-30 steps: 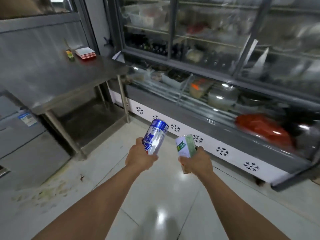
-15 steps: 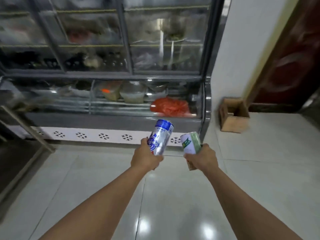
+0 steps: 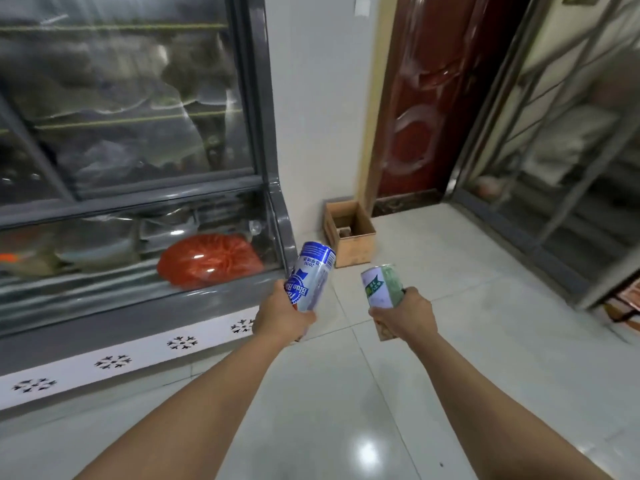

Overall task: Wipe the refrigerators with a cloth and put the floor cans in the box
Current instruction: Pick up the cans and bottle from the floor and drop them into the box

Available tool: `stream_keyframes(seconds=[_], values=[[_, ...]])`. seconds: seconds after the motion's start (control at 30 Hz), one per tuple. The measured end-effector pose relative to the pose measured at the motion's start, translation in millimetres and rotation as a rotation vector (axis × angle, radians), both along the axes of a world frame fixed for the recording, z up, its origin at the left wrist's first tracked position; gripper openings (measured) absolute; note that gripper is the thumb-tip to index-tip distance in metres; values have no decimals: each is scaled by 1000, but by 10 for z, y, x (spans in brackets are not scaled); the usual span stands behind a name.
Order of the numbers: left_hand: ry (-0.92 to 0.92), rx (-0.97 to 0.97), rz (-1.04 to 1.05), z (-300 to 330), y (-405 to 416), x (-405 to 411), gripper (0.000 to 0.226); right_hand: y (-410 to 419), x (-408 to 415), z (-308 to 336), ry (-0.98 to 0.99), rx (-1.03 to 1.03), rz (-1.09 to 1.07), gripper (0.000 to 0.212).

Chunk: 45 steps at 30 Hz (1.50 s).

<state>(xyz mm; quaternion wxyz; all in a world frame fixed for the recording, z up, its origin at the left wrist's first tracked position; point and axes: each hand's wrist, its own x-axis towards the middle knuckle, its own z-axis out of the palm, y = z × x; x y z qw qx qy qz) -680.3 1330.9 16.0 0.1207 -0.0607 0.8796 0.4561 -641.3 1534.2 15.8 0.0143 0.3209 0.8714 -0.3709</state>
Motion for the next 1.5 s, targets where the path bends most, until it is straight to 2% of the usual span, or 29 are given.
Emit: stream_keyframes(seconds=[0.2, 0.47, 0.87, 1.13, 1.5], values=[[16, -29, -120, 25, 650, -991, 70, 639, -625, 98, 2, -12, -105, 63], [2, -106, -242, -77, 1635, -1911, 73, 1536, -1426, 59, -14, -2, -166, 62], [19, -107, -34, -118, 3165, -3462, 72, 3135, -3426, 39, -4, 1, -21, 67], [-26, -113, 101, -325, 3500, -4615, 69, 3502, -4796, -158, -5, -26, 82, 63], [-125, -50, 111, -749, 3792, -6619, 73, 3763, -6813, -524, -86, -2, 113, 62]])
